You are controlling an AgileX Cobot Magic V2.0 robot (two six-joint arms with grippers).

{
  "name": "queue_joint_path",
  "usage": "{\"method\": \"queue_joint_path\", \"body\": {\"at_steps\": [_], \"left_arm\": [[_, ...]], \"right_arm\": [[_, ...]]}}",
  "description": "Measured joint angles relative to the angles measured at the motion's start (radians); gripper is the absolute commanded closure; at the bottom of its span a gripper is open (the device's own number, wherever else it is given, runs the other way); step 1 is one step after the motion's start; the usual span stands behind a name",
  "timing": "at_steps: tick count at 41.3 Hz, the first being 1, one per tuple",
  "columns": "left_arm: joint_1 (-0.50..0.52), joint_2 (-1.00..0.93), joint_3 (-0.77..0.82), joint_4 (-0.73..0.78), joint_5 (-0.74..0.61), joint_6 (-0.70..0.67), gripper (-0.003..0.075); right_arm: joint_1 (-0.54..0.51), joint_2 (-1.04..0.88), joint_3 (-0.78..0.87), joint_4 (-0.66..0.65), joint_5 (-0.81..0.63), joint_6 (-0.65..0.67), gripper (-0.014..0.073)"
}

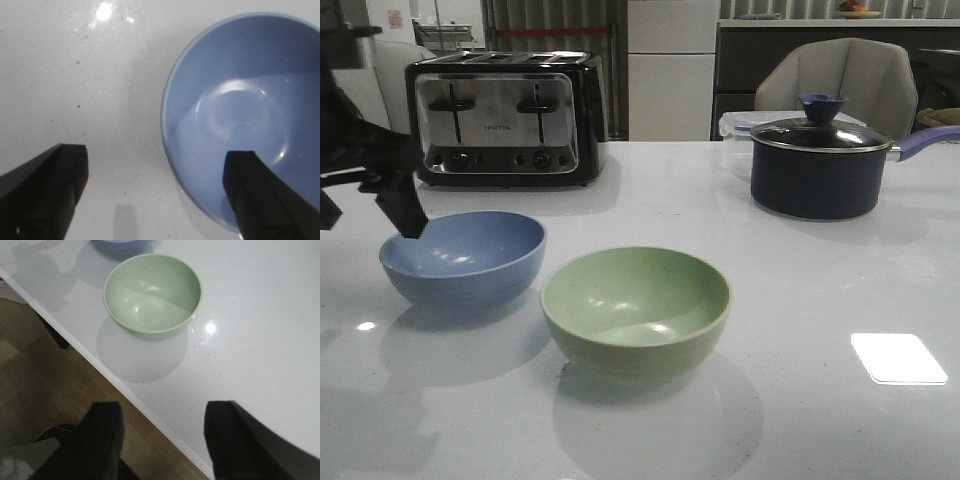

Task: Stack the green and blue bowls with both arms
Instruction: 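Lower the left gripper into the light blue bowl and grip its rim, then lift the blue bowl with the left gripper and lower it into the green bowl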

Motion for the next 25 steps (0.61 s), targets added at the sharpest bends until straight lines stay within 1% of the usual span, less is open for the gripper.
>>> {"method": "queue_joint_path", "body": {"at_steps": [3, 5, 6, 10, 17, 25], "left_arm": [[0.000, 0.055, -0.025, -0.017, -0.012, 0.000, 0.0199], [0.000, 0.080, -0.038, -0.027, -0.024, 0.000, 0.0272], [0.000, 0.095, -0.042, -0.032, -0.030, 0.000, 0.0291], [0.000, 0.131, -0.055, -0.040, -0.039, 0.000, 0.0438], [0.000, 0.156, -0.058, -0.044, -0.044, 0.000, 0.0631], [0.000, 0.128, -0.063, -0.054, -0.034, -0.004, 0.0627]], "right_arm": [[0.000, 0.000, 0.000, 0.000, 0.000, 0.000, 0.0116], [0.000, 0.000, 0.000, 0.000, 0.000, 0.000, 0.0116], [0.000, 0.000, 0.000, 0.000, 0.000, 0.000, 0.0116], [0.000, 0.000, 0.000, 0.000, 0.000, 0.000, 0.0116], [0.000, 0.000, 0.000, 0.000, 0.000, 0.000, 0.0116], [0.000, 0.000, 0.000, 0.000, 0.000, 0.000, 0.0116]]}}
